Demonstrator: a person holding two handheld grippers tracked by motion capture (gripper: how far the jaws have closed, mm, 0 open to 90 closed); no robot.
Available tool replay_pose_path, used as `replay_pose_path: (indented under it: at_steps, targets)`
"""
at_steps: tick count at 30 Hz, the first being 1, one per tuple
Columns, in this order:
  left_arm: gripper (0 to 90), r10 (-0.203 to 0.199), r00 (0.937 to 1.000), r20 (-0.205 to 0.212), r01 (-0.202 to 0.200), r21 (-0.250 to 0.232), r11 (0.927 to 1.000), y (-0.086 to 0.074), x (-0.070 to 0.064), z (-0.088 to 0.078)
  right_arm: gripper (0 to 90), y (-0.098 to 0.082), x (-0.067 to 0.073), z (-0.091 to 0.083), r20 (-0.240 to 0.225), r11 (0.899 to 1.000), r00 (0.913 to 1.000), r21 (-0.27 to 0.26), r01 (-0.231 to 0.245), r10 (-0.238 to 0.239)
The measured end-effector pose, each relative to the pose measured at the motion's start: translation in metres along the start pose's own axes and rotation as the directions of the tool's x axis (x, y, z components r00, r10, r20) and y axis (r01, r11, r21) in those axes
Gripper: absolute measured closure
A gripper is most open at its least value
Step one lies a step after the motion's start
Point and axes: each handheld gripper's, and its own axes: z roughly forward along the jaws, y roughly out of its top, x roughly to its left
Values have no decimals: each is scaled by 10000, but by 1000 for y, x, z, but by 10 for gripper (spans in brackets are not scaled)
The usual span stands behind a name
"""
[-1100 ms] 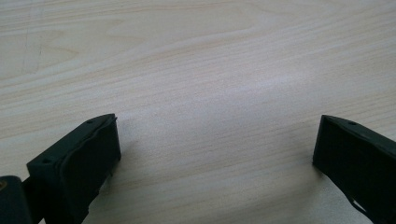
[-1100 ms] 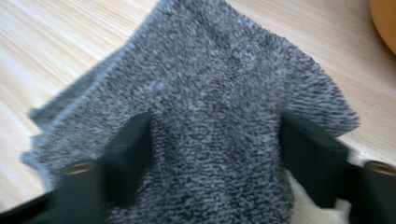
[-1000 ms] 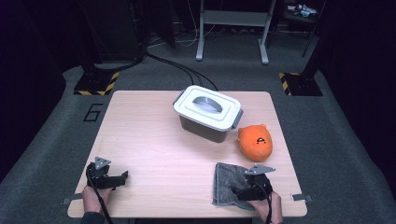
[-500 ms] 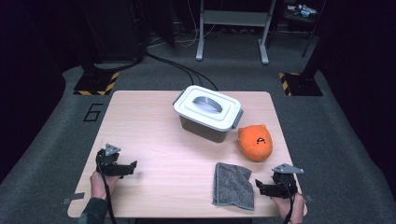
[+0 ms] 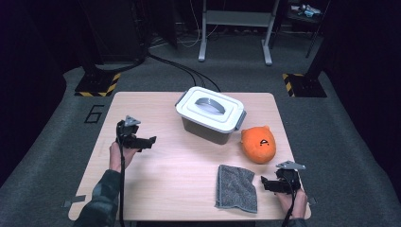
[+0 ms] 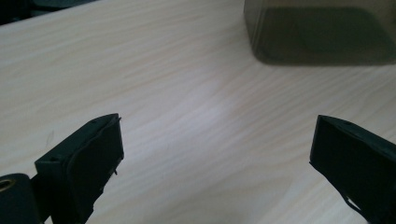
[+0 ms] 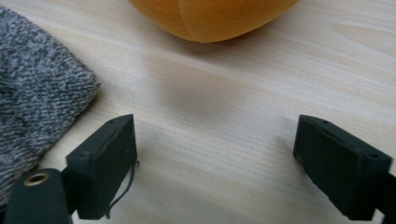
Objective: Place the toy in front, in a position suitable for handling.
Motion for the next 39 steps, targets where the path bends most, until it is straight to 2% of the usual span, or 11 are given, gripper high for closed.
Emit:
replay_pose_path:
  at_steps: [2, 5, 7, 8, 14, 17, 18, 30, 34, 37, 39]
  targets:
    - [30, 358, 9993, 144, -360, 147, 9992, 15, -1, 4, 124, 0, -1, 0, 53, 10000, 10000, -37, -10, 10]
    - [36, 529, 9983, 257, -531, 71, 9986, 35, -4, 10, 116, -3, -5, 0, 113, 9998, 9999, -183, 10, -8]
    - [42, 507, 9983, 299, -508, 23, 9987, 41, -5, 12, 108, -4, -5, 1, 103, 9994, 9999, -346, -74, 78]
    - [45, 539, 9979, 360, -538, -38, 9985, 53, -7, 17, 100, -5, -7, 2, 121, 9987, 9998, -470, -181, 186]
    - [65, 479, 9971, 594, -465, -254, 9986, 82, -11, 32, 94, -5, -8, 3, 220, 9986, 9996, -501, -141, 152]
    - [76, 837, 9950, 551, -831, -121, 9965, 96, -15, 39, 95, -5, -7, 3, 270, 9985, 9995, -524, -125, 140]
    - [79, 804, 9953, 540, -795, -181, 9967, 99, -17, 42, 95, -5, -7, 3, 262, 9985, 9996, -527, -126, 140]
    - [249, 916, 9949, 422, -919, 51, 9958, 134, -31, 73, 100, -6, -6, 2, 379, 9980, 9993, -622, 57, -33]
    - [353, 992, 9946, 301, -999, 243, 9947, 141, -34, 79, 101, -6, -5, 2, 410, 9979, 9992, -640, 51, -24]
    - [389, 982, 9942, 426, -1000, 401, 9942, 141, -34, 82, 101, -6, -5, 2, 412, 9979, 9991, -646, 48, -22]
    - [413, 972, 9949, 282, -987, 590, 9934, 140, -33, 87, 103, -6, -5, 1, 402, 9979, 9992, -642, 48, -22]
